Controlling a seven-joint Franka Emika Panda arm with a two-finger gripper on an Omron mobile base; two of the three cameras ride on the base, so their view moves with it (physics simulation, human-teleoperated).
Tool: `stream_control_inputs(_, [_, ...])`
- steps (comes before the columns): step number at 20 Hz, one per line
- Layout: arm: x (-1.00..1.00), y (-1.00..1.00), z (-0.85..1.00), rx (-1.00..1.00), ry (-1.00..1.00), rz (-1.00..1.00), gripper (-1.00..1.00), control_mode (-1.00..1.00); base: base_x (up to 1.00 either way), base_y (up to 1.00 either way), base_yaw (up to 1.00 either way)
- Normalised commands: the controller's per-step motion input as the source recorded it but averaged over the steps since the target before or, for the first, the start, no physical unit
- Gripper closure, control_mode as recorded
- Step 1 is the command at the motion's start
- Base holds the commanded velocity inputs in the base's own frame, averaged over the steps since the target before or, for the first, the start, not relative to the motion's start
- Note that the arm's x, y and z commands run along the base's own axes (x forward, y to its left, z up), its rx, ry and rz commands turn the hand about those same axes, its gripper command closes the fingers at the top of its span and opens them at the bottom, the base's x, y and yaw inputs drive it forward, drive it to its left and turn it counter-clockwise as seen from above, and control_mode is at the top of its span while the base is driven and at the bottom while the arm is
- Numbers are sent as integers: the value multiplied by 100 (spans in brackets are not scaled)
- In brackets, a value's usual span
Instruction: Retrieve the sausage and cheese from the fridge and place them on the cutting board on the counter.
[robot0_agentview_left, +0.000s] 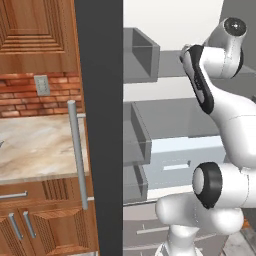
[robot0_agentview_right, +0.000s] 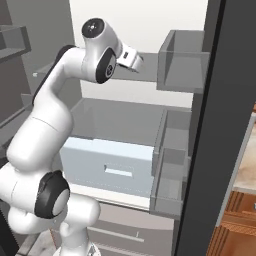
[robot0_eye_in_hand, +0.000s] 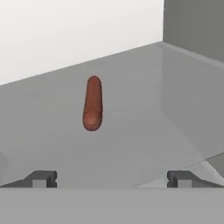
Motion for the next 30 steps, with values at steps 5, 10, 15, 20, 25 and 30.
stream_control_inputs(5, [36,0,-13,0,-17,0,-100,-100,0,0,0])
stream_control_inputs(10, [42,0,24,0,10,0,-100,-100,0,0,0])
stream_control_inputs(15, [49,0,31,0,28,0,-100,-100,0,0,0])
stream_control_inputs(20, [49,0,12,0,24,0,-100,-100,0,0,0])
stream_control_inputs(25, [51,0,-12,0,7,0,-100,-100,0,0,0])
stream_control_inputs(30, [42,-3,-39,-2,3,0,-100,-100,0,0,0])
